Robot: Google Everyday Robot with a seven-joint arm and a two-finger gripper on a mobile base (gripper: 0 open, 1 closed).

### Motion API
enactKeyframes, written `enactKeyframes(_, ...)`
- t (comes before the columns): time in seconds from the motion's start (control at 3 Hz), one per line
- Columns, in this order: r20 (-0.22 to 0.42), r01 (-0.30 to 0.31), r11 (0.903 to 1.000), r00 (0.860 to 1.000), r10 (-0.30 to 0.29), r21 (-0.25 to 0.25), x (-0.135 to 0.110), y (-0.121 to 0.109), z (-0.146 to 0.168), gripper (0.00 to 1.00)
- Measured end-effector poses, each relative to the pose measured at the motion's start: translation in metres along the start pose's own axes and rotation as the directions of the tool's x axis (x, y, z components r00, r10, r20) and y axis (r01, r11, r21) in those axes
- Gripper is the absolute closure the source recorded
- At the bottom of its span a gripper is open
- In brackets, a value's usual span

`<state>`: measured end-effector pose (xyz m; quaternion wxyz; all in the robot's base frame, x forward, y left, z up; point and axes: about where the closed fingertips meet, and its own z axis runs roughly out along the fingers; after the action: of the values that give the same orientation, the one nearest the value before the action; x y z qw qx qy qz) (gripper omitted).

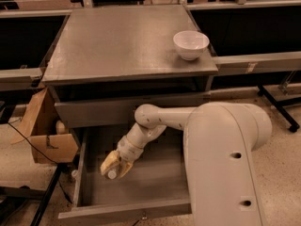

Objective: Place water bottle into middle drawer

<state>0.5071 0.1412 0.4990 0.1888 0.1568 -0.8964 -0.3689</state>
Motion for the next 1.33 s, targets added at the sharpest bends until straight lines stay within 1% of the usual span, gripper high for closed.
enactKeyframes(0.33,-0.001,-0.080,0.9967,0.997,0.080,-0.013,-0.003,-0.028,0.014,0.99)
enactKeyframes(0.67,0.010,-0.129,0.9914,0.992,0.129,-0.025,0.002,-0.042,0.017,0.76)
enactKeyframes(1.0,0.018,-0.149,0.9883,0.989,0.150,-0.034,0.005,-0.048,0.019,0.52)
enactKeyframes(1.33,0.024,-0.153,0.9875,0.988,0.154,-0.039,0.006,-0.050,0.020,0.31)
